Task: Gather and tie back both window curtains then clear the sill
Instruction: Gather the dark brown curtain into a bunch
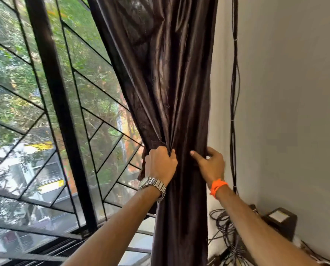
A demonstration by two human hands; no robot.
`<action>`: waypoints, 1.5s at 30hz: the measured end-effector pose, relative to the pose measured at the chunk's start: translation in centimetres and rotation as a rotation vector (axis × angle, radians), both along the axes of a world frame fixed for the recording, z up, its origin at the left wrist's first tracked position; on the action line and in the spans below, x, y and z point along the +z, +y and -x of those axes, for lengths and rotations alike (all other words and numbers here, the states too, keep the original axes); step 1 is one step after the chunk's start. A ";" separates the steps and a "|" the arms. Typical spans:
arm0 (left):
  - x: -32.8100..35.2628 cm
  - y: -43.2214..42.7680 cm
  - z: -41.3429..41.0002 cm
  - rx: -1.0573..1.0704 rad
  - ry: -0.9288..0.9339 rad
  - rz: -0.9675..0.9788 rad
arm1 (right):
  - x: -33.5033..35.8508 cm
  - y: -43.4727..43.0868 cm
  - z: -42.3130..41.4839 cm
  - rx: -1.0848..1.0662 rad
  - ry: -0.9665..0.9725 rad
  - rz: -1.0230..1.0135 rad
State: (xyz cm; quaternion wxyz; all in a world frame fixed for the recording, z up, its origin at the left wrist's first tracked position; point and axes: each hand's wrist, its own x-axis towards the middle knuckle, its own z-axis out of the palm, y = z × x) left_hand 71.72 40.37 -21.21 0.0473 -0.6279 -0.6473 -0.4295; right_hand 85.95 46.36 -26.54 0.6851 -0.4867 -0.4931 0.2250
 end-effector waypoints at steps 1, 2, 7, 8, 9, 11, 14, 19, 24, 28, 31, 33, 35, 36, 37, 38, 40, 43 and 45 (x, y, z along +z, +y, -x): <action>-0.2 0.3 -0.7 -0.008 0.007 0.016 | 0.2 -0.9 0.4 0.021 -0.044 -0.030; -0.3 0.7 -1.3 -0.017 0.017 0.029 | 0.4 -1.8 0.8 0.053 -0.090 -0.052; -0.4 1.8 -3.5 -0.069 0.049 0.034 | 0.4 -4.6 1.8 0.131 -0.250 -0.082; -0.4 2.1 -3.6 -0.077 0.045 0.039 | 0.2 -4.8 1.7 0.135 -0.275 -0.079; -0.5 2.2 -3.6 -0.081 0.037 0.046 | 0.0 -5.1 1.7 0.136 -0.300 -0.071; -0.5 2.2 -3.7 -0.088 0.018 0.060 | -0.6 -5.6 1.5 0.140 -0.336 -0.056; -0.5 1.9 -4.1 -0.092 -0.072 0.086 | -1.0 -5.9 1.6 0.103 -0.380 -0.046; -0.9 1.9 -4.2 -0.150 -0.154 0.070 | -0.9 -5.7 2.2 0.097 -0.409 -0.009; -0.6 1.1 -3.3 -0.192 -0.085 0.077 | -0.4 -6.5 2.9 0.244 -0.426 0.030; -0.6 0.4 -2.4 -0.278 -0.060 0.272 | 0.0 -5.7 3.3 0.193 -0.482 0.078; -0.7 0.1 -1.3 -0.418 -0.150 0.408 | 0.8 -5.3 3.0 0.123 -0.470 0.100; -0.8 0.2 -0.6 -0.542 -0.248 0.462 | 1.5 -4.8 2.9 0.073 -0.451 0.097; -0.9 0.2 0.1 -0.645 -0.323 0.450 | 2.0 -4.3 3.0 0.049 -0.434 0.090; -0.9 0.2 0.4 -0.667 -0.365 0.426 | 2.1 -4.1 3.2 0.051 -0.430 0.086; -1.1 0.4 0.8 -0.657 -0.412 0.402 | 2.1 -4.0 3.4 0.052 -0.430 0.084; -1.1 0.5 1.2 -0.624 -0.457 0.383 | 2.2 -4.0 3.6 0.050 -0.430 0.088; -1.4 0.7 2.0 -0.556 -0.525 0.347 | 2.1 -4.1 4.0 0.044 -0.438 0.086; -1.6 0.4 2.4 -0.491 -0.531 0.312 | 1.9 -4.4 5.2 0.045 -0.493 0.034; -1.2 0.0 2.0 -0.442 -0.490 0.327 | 1.8 -4.5 6.1 0.059 -0.541 -0.012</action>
